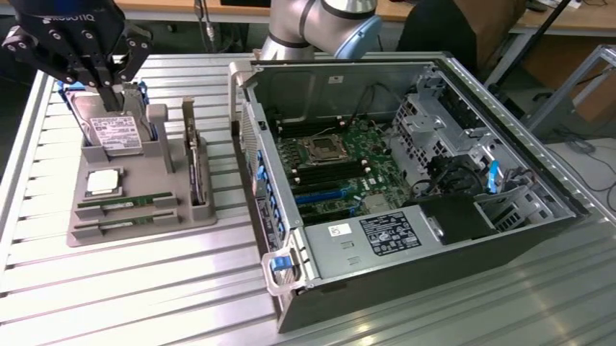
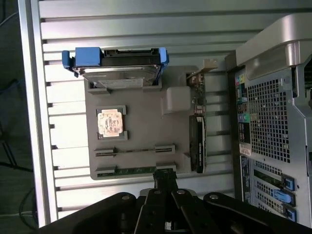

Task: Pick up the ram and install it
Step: 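Reach for the ram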

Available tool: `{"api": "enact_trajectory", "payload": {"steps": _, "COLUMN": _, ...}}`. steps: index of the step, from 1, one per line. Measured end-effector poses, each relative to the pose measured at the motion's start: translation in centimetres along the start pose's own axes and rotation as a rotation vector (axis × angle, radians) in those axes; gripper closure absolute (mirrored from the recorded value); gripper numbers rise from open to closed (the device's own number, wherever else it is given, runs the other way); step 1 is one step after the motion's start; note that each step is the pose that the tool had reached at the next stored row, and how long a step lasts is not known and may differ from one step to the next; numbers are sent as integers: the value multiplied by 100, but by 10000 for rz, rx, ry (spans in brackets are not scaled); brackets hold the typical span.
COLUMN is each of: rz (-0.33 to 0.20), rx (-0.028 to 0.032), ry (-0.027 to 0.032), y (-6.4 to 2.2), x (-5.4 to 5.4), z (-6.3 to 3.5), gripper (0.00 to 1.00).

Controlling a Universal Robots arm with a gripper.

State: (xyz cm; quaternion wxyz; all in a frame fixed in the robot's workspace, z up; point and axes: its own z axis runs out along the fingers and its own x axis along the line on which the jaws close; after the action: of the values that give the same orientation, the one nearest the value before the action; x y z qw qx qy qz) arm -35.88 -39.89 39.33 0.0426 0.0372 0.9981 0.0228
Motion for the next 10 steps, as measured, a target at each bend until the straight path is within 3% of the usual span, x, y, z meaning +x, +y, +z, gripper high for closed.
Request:
{"api": "enact_trajectory", "payload": {"steps": 1, "rz": 0, "rx": 1, "ry": 1, "y": 0, "x": 0, "z": 0, "gripper": 90}}
{"api": "enact_trajectory", "payload": {"steps": 2, "rz": 7, "rx": 11, "ry": 132, "y": 0, "x": 1, "z": 1, "gripper": 90}}
{"api": "enact_trajectory", "payload": {"steps": 4, "rz": 25, "rx": 45, "ry": 580, "y": 0, "x": 1, "z": 6, "gripper": 90}}
{"api": "enact_trajectory", "payload": {"steps": 5, "rz": 31, "rx": 53, "ry": 700, "y": 0, "x": 2, "z": 7, "gripper": 90}}
{"api": "enact_trajectory", "payload": {"steps": 10, "rz": 30, "rx": 55, "ry": 710, "y": 0, "x": -4, "z": 8, "gripper": 90}}
